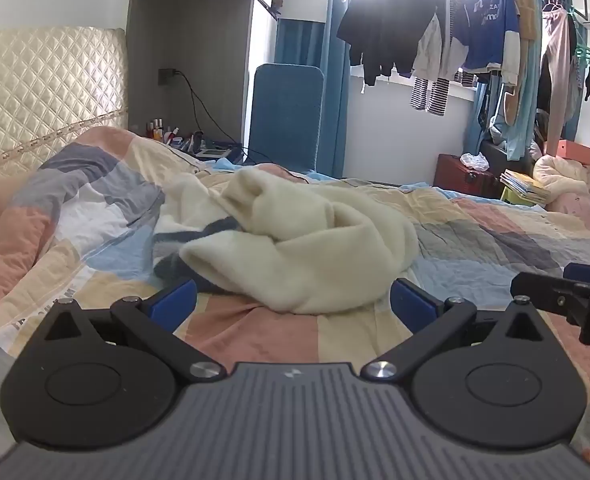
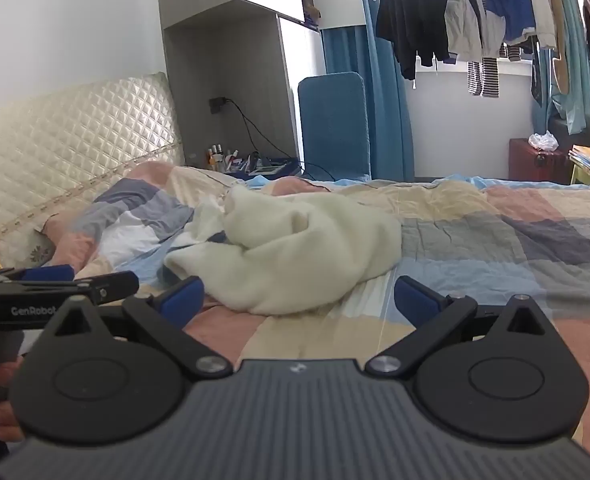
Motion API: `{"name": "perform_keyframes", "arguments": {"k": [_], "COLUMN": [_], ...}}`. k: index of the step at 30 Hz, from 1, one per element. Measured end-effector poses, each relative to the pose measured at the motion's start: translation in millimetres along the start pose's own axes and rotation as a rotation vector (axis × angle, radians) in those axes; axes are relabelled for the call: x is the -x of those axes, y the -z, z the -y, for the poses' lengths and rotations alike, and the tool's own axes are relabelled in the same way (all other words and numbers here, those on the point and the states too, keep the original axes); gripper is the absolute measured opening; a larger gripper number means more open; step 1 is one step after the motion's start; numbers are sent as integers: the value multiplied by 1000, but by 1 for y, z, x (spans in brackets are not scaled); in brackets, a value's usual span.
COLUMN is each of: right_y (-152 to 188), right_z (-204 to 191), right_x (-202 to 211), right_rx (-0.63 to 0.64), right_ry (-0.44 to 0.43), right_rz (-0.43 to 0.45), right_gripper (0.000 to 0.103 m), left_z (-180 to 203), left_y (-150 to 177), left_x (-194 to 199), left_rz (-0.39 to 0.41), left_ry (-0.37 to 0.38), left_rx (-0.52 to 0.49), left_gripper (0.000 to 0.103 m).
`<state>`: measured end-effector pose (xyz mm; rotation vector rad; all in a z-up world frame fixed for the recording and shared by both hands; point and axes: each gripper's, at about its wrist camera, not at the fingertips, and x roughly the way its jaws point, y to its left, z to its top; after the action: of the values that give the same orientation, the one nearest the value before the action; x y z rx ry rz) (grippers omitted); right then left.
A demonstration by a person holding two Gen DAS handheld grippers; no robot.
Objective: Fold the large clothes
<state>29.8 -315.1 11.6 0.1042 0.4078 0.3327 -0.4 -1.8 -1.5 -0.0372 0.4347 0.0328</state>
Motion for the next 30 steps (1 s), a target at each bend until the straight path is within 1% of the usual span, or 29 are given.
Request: {"name": "perform_keyframes", "arguments": {"k": [1,2,3,4,7,11,14,15,18,20,24,27,30], "right_y": [0,-1,-1,-2,-3,3,5,5,6,7,11,12,14], "right_z": [-1,0,0,-1,-4,-4,-4,-4,-2,0,3,5,4], "right_x": [0,-4,-4,-5,-6,-9,-14,-8,-12,-15,-23,-26,-28], "right_rx": [5,-11,-9,-5,12,6,4,3,13,9,11,2,6], "right_ry": [-1,-4,-6,-6,3,5,5,7,32,33,33,25,30], "right_rz": [-2,-30,-30,-27,-25,-23,-31,-28,-26,-26,-44,-52,-52], "right_gripper": [103,103,103,103,103,103,103,103,103,103,103,103,103], "left_z": [0,-4,-9,-5,-7,-11,-11,-11,-12,-11,-11,-12,-13], "left_y": [1,-1,-1,0,2,1,2,2,3,3,4,7,8], "left_x": [-3,-5,-10,-11,-7,-15,-22,-24,-30,-34,-40,-44,-49], "left_rz": [-15,-29,-37,-35,-22,-39,-54,-57,-70,-75,-80,-61,-75], "left_ry": [7,15,24,13,20,18,3,3,3,4,1,-15,-10], "left_rx": [14,40,60,44,65,69,63,64,68,69,70,91,93], "left_gripper": [103,103,103,103,103,103,103,103,103,103,103,103,103]}}
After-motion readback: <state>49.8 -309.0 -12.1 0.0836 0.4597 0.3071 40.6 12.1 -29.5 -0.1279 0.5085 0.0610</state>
